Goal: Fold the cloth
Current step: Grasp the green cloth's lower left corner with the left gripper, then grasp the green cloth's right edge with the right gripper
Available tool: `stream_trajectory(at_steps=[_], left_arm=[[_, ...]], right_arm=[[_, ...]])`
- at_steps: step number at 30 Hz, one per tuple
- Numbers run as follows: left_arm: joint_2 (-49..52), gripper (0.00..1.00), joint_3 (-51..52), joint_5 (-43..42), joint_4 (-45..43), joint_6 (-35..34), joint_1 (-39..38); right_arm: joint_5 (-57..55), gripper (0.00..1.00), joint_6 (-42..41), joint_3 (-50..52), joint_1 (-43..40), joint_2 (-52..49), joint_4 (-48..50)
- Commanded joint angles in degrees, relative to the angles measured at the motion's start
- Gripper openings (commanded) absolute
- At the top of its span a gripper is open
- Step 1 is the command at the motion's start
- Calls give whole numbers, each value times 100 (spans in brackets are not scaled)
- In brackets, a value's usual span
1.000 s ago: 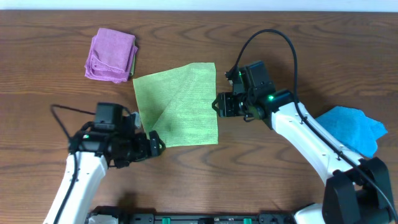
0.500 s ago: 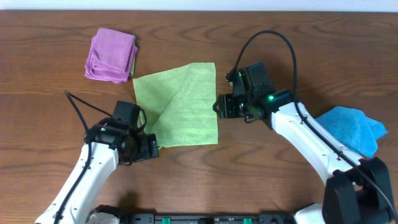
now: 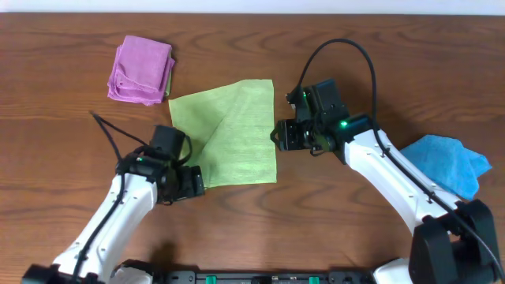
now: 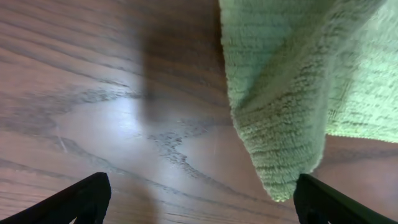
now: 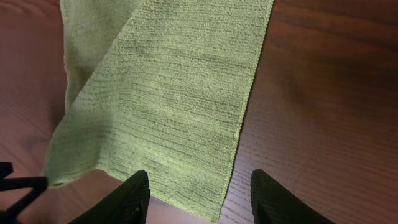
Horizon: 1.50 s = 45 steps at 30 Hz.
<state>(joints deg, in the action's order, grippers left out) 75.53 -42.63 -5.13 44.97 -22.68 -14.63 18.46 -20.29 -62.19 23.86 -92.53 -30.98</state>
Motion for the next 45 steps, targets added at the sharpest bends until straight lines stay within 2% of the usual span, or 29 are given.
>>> stream_trajectory(at_steps=[1,14,20,22,27,33,37,38,40,42,43,45], left_arm=[[173,95,-59,66,-37,-133,-195],[247,95,-59,66,-59,-227,-315],[247,100,-59,63,-562,-675,-315],[249,92,-59,61,-638,-798,-315],[249,90,-59,39,-649,-868,-315],[483,82,-48,-243,-876,-1084,-358],[774,73,-48,-284,-992,-1104,-476],[828,68,-48,-352,-1019,-1099,-509],[859,53,-48,-352,-1056,-1099,-544],[857,27,-50,-352,-1064,-1097,-562],[857,9,-50,-352,-1056,-1082,-560],[841,6,-59,-350,-992,-901,-560]], right_arm=[[-28,53,114,-92,-42,61,-9],[-28,53,114,-92,-42,61,-9],[-28,53,114,-92,-42,61,-11],[-26,53,114,-92,-42,61,-11],[-28,53,114,-92,-42,61,-9],[-50,53,114,-92,-42,61,-7],[-50,53,116,-92,-42,61,-7],[-50,53,114,-92,-42,61,-7],[-52,53,116,-94,-42,61,-7],[-66,53,155,-94,-42,61,-9],[-81,53,175,-94,-42,61,-13],[-129,53,249,-92,-42,61,-81]])
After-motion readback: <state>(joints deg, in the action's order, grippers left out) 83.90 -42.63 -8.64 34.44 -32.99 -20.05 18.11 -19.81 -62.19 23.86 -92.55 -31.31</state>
